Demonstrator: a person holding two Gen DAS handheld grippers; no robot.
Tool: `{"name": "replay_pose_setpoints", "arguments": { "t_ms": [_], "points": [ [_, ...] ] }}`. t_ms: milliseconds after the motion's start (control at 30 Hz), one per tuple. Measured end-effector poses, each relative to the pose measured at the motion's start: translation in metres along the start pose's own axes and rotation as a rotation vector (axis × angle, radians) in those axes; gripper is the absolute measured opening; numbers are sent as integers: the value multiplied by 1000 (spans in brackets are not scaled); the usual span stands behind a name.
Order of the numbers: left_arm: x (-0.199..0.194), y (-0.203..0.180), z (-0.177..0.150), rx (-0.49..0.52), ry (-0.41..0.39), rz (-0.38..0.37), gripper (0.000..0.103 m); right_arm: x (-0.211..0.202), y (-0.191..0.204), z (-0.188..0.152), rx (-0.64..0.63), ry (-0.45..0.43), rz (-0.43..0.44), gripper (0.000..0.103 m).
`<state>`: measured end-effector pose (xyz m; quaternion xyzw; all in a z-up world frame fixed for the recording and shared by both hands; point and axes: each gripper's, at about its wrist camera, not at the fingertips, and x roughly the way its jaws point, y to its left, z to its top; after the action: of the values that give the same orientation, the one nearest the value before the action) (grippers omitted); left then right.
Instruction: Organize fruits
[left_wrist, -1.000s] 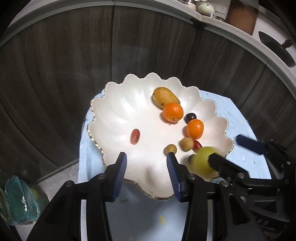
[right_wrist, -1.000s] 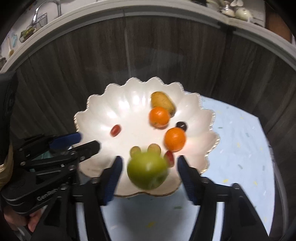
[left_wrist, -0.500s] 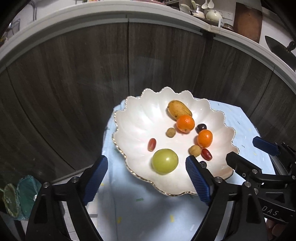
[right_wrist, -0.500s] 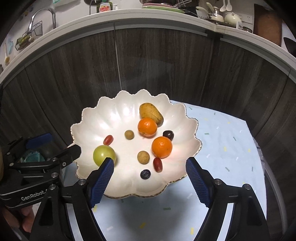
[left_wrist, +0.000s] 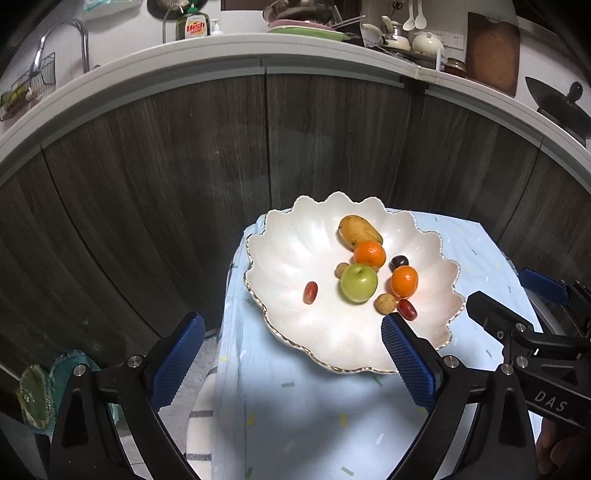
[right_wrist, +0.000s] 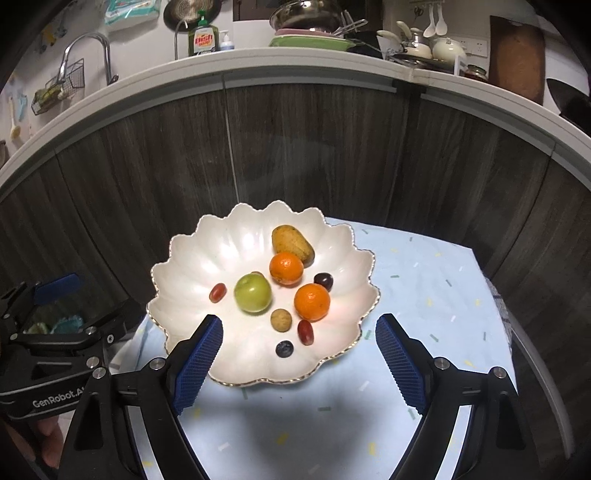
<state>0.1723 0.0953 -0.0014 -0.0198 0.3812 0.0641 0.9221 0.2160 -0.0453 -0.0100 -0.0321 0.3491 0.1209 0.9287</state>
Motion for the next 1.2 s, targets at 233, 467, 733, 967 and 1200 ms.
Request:
{"name": "replay_pose_setpoints", "arguments": {
  "t_ms": [233, 467, 733, 967, 1200],
  "points": [
    [-15, -8, -8, 3, -10, 5, 99, -16, -6, -7, 12, -19, -12, 87],
    [-33, -18, -20, 3, -20, 13, 99, -35, -15, -20, 37, -30, -15, 87],
    [-57, -33, -39, 2, -23, 8, 99, -64, -26, -40, 61, -48, -21, 87],
    [-78, -44, -57, 10, -23, 5, 100, -85, -34, -61, 78, -48, -41, 87],
    [-101, -47, -73, 8, -45, 7, 100, -105, -41, -83, 117, -42, -58, 87]
  ]
}}
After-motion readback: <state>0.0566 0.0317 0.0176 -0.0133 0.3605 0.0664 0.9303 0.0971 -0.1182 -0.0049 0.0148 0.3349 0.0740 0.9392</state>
